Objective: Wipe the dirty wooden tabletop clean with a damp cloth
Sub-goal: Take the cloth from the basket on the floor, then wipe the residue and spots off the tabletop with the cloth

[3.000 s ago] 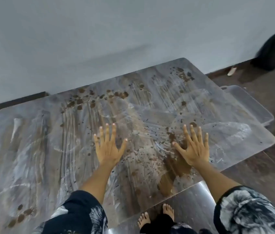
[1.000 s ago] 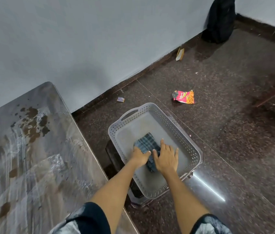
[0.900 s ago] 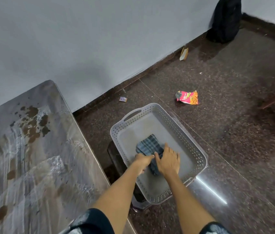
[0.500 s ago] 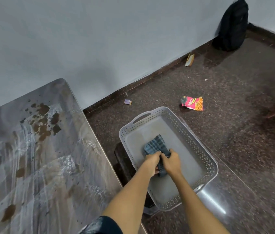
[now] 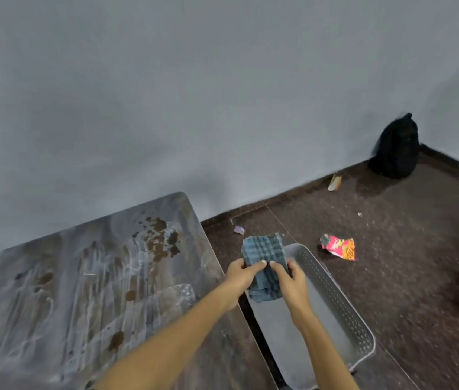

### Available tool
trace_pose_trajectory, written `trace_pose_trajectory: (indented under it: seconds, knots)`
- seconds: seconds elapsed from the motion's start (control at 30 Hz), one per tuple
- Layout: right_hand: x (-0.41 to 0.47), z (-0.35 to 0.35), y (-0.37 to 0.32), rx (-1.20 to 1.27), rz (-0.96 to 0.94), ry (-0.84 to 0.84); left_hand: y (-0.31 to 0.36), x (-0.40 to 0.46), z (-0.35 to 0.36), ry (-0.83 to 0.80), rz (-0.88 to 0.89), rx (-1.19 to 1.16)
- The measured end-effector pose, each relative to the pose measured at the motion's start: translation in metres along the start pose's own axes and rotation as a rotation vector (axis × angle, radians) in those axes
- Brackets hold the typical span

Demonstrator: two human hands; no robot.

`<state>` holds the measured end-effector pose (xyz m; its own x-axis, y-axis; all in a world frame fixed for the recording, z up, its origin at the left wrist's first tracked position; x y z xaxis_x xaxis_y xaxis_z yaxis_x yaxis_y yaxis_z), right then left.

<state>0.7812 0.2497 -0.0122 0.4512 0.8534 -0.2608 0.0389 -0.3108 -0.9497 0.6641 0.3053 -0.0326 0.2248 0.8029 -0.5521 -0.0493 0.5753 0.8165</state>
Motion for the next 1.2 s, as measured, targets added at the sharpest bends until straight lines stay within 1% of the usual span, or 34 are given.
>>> trace_pose_trajectory:
  seconds: [0.1, 0.17, 0.27, 0.47, 0.57, 0.67, 0.87, 1.03, 1.13, 1.2]
  knots:
    - [-0.028, 0.035, -0.025, 0.035, -0.008, -0.067, 0.024, -0.037, -0.04, -0.009, 0.089, -0.04]
    - [-0.053, 0.068, -0.041, 0.008, -0.03, -0.131, 0.036, -0.072, -0.082, 0.019, 0.136, -0.069]
    - [-0.098, 0.127, -0.059, -0.058, -0.08, -0.272, 0.042, -0.12, -0.153, 0.069, 0.163, -0.135]
    - [-0.204, 0.263, -0.069, -0.184, -0.119, -0.573, 0.039, -0.225, -0.31, 0.278, 0.216, -0.162]
    - [-0.266, 0.331, -0.067, -0.237, -0.175, -0.694, 0.02, -0.283, -0.385, 0.386, 0.249, -0.231]
    - [-0.332, 0.385, -0.06, -0.261, -0.225, -0.802, -0.011, -0.339, -0.451, 0.481, 0.275, -0.351]
    - [-0.458, 0.473, -0.032, -0.323, -0.263, -0.983, -0.079, -0.441, -0.559, 0.638, 0.309, -0.531]
    - [-0.531, 0.523, -0.005, -0.368, -0.201, -1.098, -0.123, -0.496, -0.623, 0.724, 0.3, -0.654]
    - [-0.557, 0.545, 0.002, -0.386, -0.197, -1.133, -0.138, -0.516, -0.65, 0.784, 0.306, -0.714]
    - [-0.571, 0.558, 0.003, -0.383, -0.198, -1.154, -0.143, -0.526, -0.665, 0.793, 0.326, -0.736]
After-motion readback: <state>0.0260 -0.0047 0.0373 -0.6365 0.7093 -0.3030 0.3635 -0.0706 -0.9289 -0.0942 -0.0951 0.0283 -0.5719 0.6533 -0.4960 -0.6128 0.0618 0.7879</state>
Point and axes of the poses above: each hand's wrist, its own x-axis towards the middle knuckle, its own z-axis out of the palm, y = z × x, the point moved 8 cm from there along x, towards the middle knuckle, and after that the axes turned 14 degrees about -x, right-handed, at the moved point
